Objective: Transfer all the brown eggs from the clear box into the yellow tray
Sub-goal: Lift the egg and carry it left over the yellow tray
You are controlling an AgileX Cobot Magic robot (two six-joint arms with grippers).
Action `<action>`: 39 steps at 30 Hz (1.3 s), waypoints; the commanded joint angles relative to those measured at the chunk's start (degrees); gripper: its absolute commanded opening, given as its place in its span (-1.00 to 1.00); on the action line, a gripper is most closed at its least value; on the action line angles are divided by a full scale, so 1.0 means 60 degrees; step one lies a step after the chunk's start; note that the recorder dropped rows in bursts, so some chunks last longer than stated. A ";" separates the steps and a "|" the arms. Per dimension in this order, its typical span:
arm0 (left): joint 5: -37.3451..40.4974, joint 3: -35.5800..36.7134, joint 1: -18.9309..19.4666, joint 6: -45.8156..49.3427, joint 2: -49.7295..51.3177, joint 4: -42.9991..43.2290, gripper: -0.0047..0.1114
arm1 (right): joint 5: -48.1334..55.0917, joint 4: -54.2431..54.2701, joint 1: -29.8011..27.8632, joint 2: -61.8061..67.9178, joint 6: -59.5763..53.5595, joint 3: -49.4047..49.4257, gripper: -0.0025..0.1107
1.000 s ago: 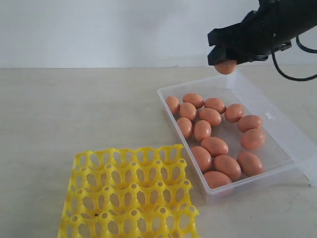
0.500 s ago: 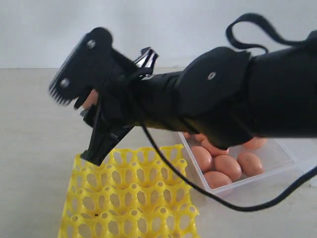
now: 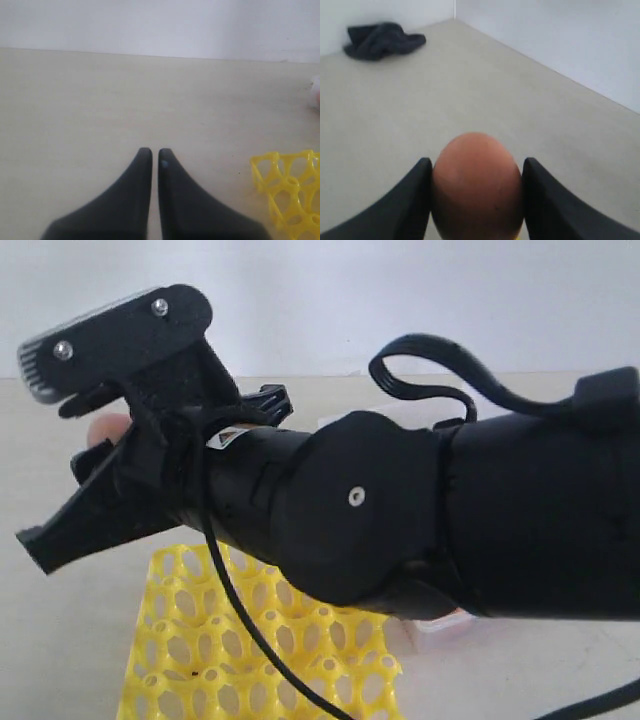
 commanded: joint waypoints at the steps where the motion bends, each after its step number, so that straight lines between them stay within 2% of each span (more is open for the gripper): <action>1: -0.0063 0.0038 -0.0004 0.0040 -0.0029 0.0000 -0.85 | -0.1520 -0.3588 0.0020 -0.0027 0.6082 -0.0086 -0.96; 5: -0.0063 0.0038 -0.0004 0.0040 -0.0029 0.0000 -0.85 | -0.3272 -0.6658 -0.0013 -0.0027 1.0583 -0.0086 -0.96; 10: -0.0063 0.0038 -0.0004 0.0040 -0.0029 0.0000 -0.85 | -0.4144 -0.9863 -0.0341 -0.0027 1.3294 -0.0086 -0.96; 13: -0.0063 0.0038 -0.0004 0.0040 -0.0029 0.0000 -0.85 | -0.4438 -1.2399 -0.1224 -0.0027 1.6513 -0.0086 -0.96; 17: -0.0063 0.0038 -0.0004 0.0040 -0.0029 0.0000 -0.85 | -0.6103 -1.6211 -0.3126 -0.0007 2.0052 -0.0086 -0.96; 21: -0.0063 0.0038 -0.0004 0.0040 -0.0029 0.0000 -0.85 | -0.7978 -1.9238 -0.4787 0.0275 2.2175 -0.0086 -0.96; 24: -0.0063 0.0038 -0.0004 0.0040 -0.0029 0.0000 -0.85 | -0.8426 -2.0849 -0.5063 0.0724 2.2402 -0.0086 -0.96; 27: -0.0063 0.0038 -0.0004 0.0040 -0.0029 0.0000 -0.85 | -0.8311 -2.1634 -0.4967 0.1378 2.1505 -0.0086 -0.96; 35: -0.0063 0.0038 -0.0004 0.0040 -0.0029 0.0000 -0.85 | -0.6513 -2.1396 -0.4967 0.3205 1.7907 -0.0103 -0.96; 39: -0.0063 0.0038 -0.0004 0.0040 -0.0029 0.0000 -0.85 | -0.5409 -2.1359 -0.4967 0.3867 1.7229 -0.0467 -0.96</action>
